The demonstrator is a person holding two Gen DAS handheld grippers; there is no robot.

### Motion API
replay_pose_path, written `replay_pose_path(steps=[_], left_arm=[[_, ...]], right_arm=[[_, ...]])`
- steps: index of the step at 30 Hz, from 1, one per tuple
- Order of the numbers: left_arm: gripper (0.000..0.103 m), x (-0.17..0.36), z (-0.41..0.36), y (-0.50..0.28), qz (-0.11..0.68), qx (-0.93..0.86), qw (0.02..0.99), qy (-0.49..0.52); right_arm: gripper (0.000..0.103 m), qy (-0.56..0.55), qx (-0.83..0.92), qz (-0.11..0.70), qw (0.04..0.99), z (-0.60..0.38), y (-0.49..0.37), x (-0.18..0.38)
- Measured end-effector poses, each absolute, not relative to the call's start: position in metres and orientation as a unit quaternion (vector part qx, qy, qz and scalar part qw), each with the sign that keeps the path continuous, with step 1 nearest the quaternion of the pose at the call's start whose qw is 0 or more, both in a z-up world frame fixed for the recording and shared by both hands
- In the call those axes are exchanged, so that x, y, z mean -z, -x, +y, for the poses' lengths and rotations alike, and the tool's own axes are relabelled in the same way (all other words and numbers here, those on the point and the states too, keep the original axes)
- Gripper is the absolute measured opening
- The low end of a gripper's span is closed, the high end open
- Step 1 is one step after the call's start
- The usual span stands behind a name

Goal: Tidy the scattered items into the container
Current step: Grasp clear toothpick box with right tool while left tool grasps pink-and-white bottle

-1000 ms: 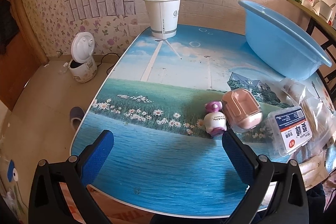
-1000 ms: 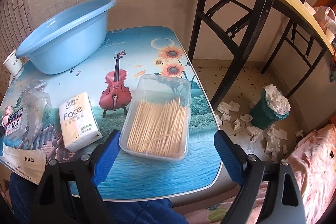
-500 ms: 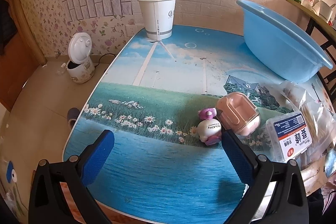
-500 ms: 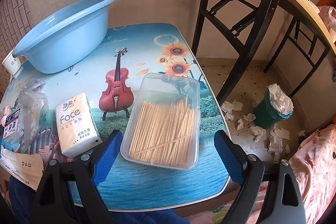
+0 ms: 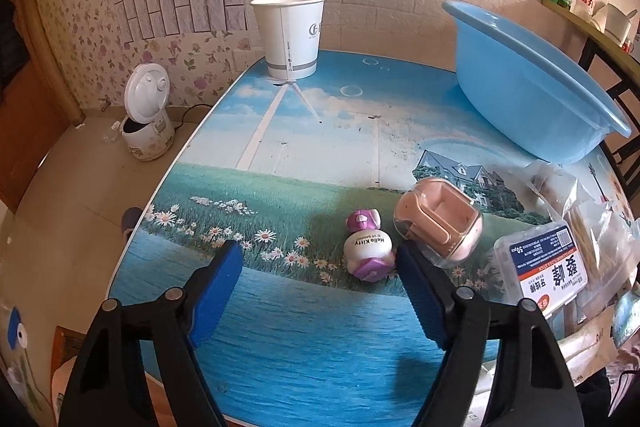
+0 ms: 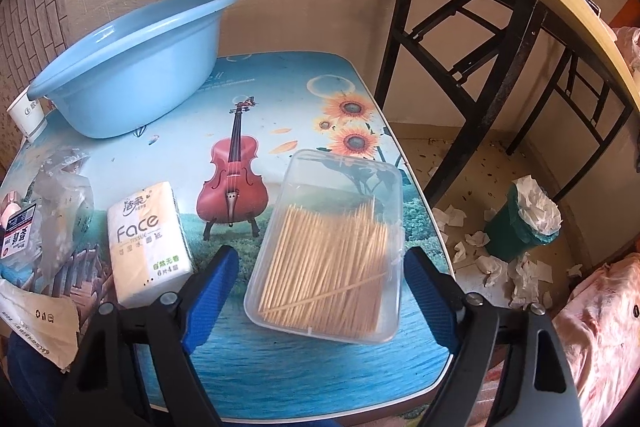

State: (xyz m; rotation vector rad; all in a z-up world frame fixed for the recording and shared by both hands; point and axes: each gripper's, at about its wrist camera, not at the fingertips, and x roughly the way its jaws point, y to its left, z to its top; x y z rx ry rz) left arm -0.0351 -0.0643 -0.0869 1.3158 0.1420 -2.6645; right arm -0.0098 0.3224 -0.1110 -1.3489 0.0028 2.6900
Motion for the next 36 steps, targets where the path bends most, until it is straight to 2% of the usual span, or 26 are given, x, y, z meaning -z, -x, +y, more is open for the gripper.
replay_pose_path(steps=[5,14,16,19,21,22,23,24,36], left_arm=[[0.064,0.087,-0.062,0.038,0.047,0.895,0.082,-0.435],[0.062,0.089,-0.059,0.035,0.059,0.903,0.099,-0.413],[0.059,0.089,-0.056,0.035,0.057,0.905,0.098,-0.41],[0.044,0.088,-0.052,0.034,0.053,0.909,0.087,-0.405],[0.025,0.087,-0.051,0.033,0.054,0.91,0.08,-0.402],[0.023,0.087,-0.051,0.033,0.055,0.911,0.077,-0.402],[0.023,0.086,-0.051,0.032,0.055,0.911,0.075,-0.403],[0.023,0.086,-0.051,0.032,0.056,0.911,0.073,-0.403],[0.023,0.066,-0.055,0.018,0.059,0.919,0.073,-0.384]], right_arm=[[0.074,0.443,-0.895,-0.003,0.058,0.319,0.008,0.111],[0.074,0.44,-0.897,0.019,0.05,0.322,0.008,0.113],[0.074,0.436,-0.898,0.02,0.05,0.321,0.007,0.113],[0.074,0.43,-0.901,0.02,0.049,0.32,0.006,0.113],[0.074,0.427,-0.903,0.019,0.048,0.32,0.006,0.113],[0.074,0.427,-0.903,0.019,0.047,0.32,0.005,0.113],[0.073,0.426,-0.903,0.019,0.047,0.32,0.005,0.113],[0.063,0.424,-0.904,0.019,0.048,0.32,0.005,0.112],[0.062,0.418,-0.907,0.022,0.038,0.32,-0.001,0.105]])
